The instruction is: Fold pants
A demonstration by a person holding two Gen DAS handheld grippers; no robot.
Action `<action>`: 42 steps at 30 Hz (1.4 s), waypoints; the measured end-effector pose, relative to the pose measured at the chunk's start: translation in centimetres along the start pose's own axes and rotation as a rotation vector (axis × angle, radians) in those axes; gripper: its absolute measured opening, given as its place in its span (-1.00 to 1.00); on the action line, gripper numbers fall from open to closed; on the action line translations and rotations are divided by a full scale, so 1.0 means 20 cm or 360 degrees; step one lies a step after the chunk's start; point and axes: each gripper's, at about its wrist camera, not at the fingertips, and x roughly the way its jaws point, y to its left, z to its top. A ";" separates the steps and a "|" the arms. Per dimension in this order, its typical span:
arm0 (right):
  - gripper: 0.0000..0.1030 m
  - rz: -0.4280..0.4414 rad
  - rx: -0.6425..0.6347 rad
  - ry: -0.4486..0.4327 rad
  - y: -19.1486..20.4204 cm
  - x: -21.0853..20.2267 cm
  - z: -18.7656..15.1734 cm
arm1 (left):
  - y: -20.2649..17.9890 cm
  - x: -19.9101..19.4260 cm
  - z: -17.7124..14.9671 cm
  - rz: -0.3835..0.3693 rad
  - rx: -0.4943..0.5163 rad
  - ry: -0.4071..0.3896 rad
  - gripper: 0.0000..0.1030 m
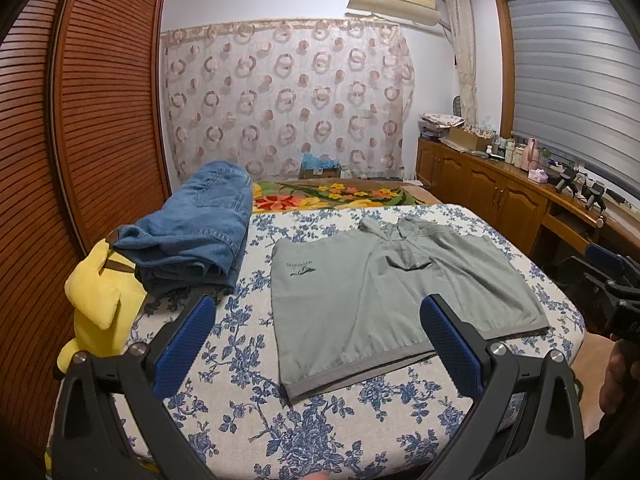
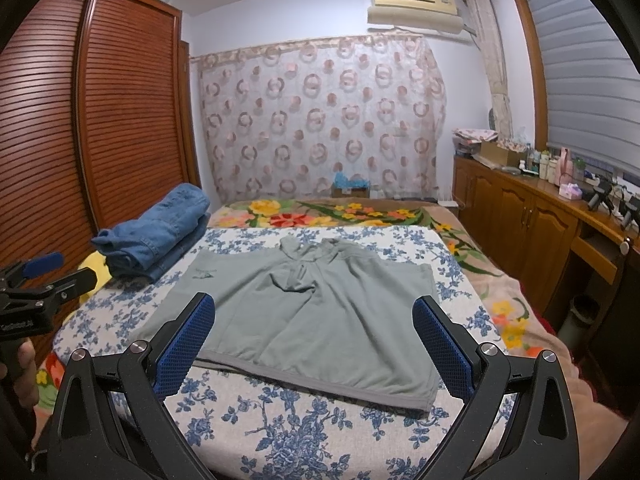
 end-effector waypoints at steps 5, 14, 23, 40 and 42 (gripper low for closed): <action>0.96 0.0002 0.0003 0.0033 -0.03 0.03 -0.01 | 0.03 0.05 -0.05 -0.0007 -0.0018 0.0040 1.00; 0.96 0.0022 0.0002 0.0127 -0.10 0.13 -0.10 | 0.10 0.16 -0.15 -0.0002 -0.0038 0.0143 1.00; 0.96 0.0067 -0.0037 0.0245 -0.12 0.25 -0.19 | 0.14 0.23 -0.22 -0.0041 -0.0045 0.0221 1.00; 0.42 0.0111 -0.0082 0.0449 -0.15 0.43 -0.33 | 0.27 0.31 -0.33 -0.0223 -0.0138 0.0334 0.26; 0.35 0.0117 -0.0078 0.0483 -0.15 0.45 -0.36 | 0.27 0.32 -0.34 -0.0245 -0.0142 0.0352 0.03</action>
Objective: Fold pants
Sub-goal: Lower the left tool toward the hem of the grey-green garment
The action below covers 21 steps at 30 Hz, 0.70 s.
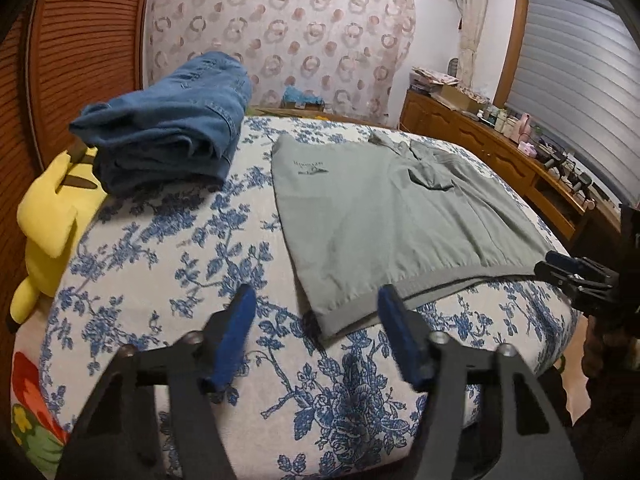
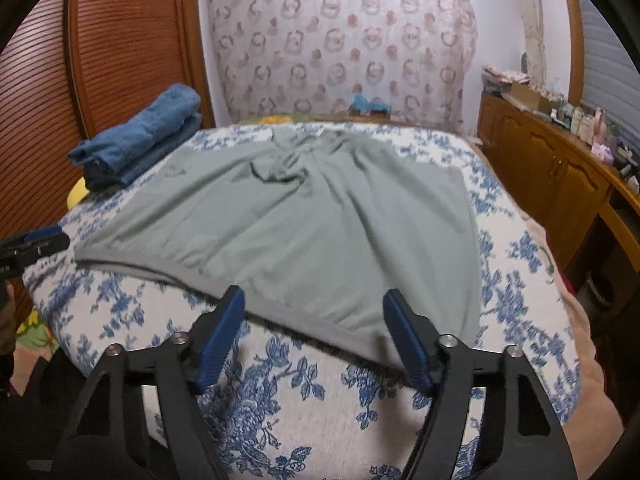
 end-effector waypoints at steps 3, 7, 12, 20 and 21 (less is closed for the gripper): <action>0.34 -0.0005 0.0006 0.0029 -0.01 0.02 -0.02 | -0.02 0.03 -0.02 -0.0020 0.0019 0.0032 -0.14; 0.34 -0.0013 0.0013 0.0038 -0.02 0.02 -0.04 | -0.03 0.06 -0.04 -0.0023 0.0037 0.0068 -0.22; 0.34 -0.0012 0.0007 0.0035 -0.03 0.03 -0.04 | -0.06 0.08 -0.05 -0.0005 0.0076 0.0094 -0.23; 0.33 -0.0012 0.0005 0.0035 -0.03 0.02 -0.05 | -0.04 0.09 -0.04 -0.0021 0.0074 0.0093 -0.48; 0.33 -0.0010 0.0006 0.0033 -0.04 0.02 -0.05 | -0.04 0.10 -0.03 -0.0032 0.0070 0.0096 -0.64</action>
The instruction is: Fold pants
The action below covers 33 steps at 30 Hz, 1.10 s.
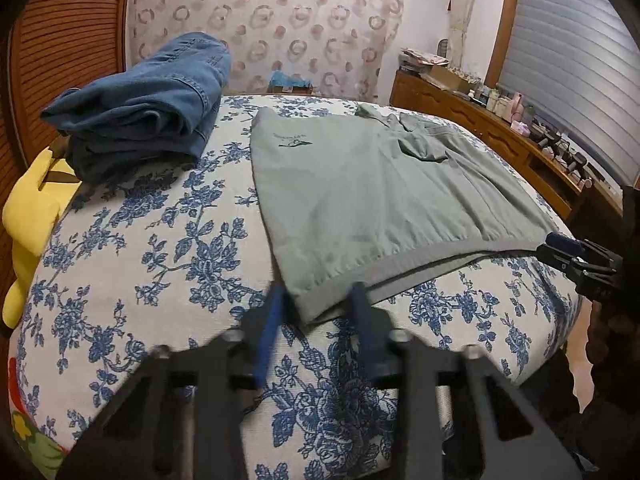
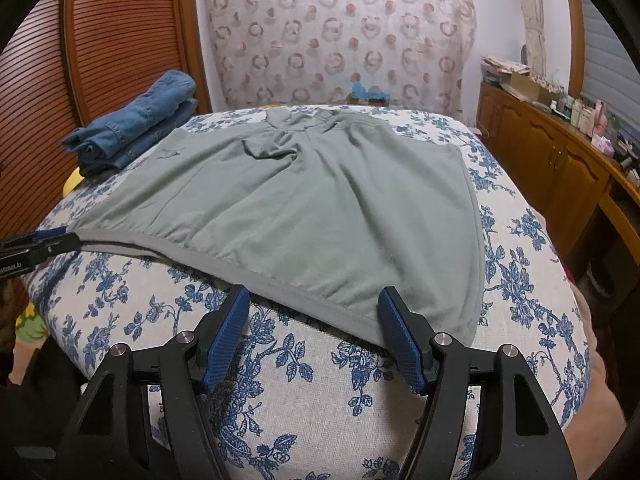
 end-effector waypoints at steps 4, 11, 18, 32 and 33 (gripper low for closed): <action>0.31 0.0001 0.0003 0.0001 0.01 0.00 0.00 | -0.01 -0.01 0.02 -0.0046 0.0017 -0.0019 -0.95; 0.24 0.0013 0.0009 -0.0003 0.00 -0.02 0.00 | -0.09 -0.08 0.11 -0.0122 0.0086 -0.0105 -0.98; 0.14 0.0015 0.0001 -0.0022 0.00 -0.05 0.02 | -0.25 -0.11 0.27 -0.0233 0.0200 -0.0171 -0.98; 0.09 0.0005 0.0015 -0.0068 -0.05 -0.09 0.03 | -0.59 -0.04 0.46 -0.0436 0.0395 -0.0154 -0.98; 0.08 0.0004 0.0017 -0.0073 -0.06 -0.10 0.03 | -0.62 -0.02 0.48 -0.0450 0.0410 -0.0149 -0.98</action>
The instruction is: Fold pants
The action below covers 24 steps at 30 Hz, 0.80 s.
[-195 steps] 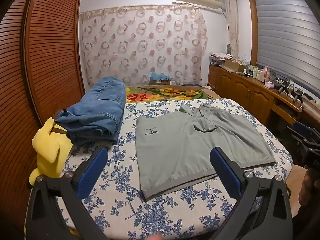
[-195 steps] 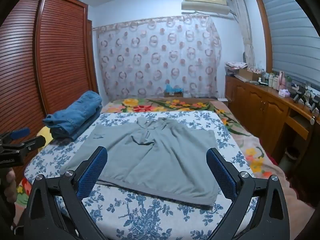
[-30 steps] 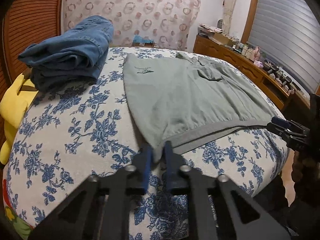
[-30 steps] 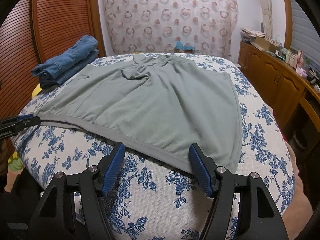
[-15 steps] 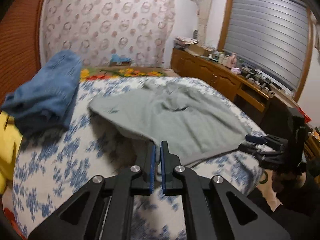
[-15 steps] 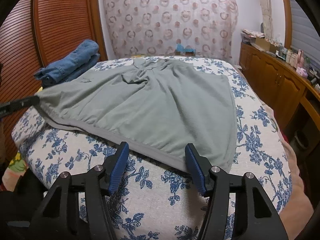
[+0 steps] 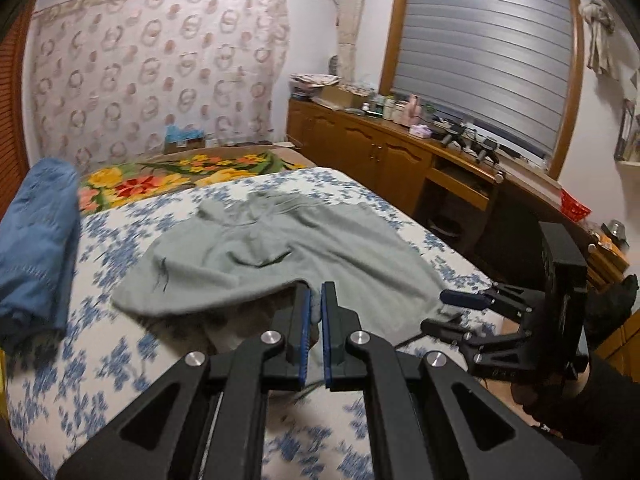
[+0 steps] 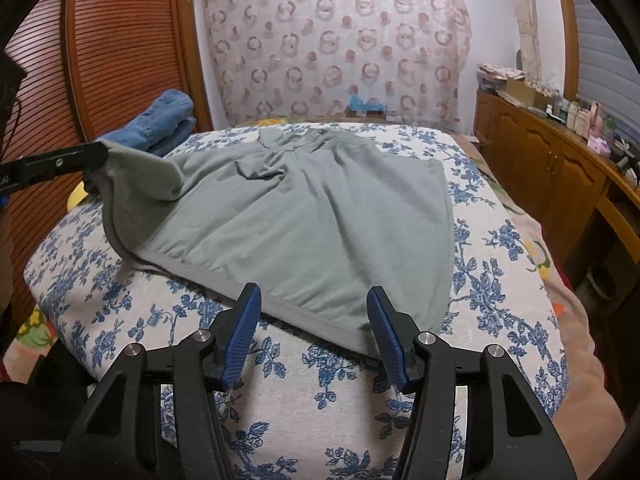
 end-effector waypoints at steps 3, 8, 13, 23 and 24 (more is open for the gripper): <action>0.08 -0.0003 0.0006 -0.0011 -0.01 -0.01 0.00 | -0.05 0.05 0.06 -0.0037 0.0026 0.0008 -0.98; 0.07 -0.0010 0.0015 -0.0018 -0.04 -0.02 0.00 | -0.12 0.10 0.15 -0.0091 0.0066 0.0007 -0.98; 0.07 -0.0010 0.0025 -0.0027 -0.06 -0.04 0.00 | -0.15 0.14 0.17 -0.0098 0.0054 0.0044 -0.94; 0.07 -0.0007 0.0038 -0.0029 -0.07 -0.04 0.00 | -0.04 0.03 0.13 0.0017 0.0032 -0.0011 0.18; 0.07 -0.0005 0.0036 -0.0028 -0.07 -0.03 0.00 | -0.01 0.02 0.11 0.0023 0.0013 -0.0012 0.18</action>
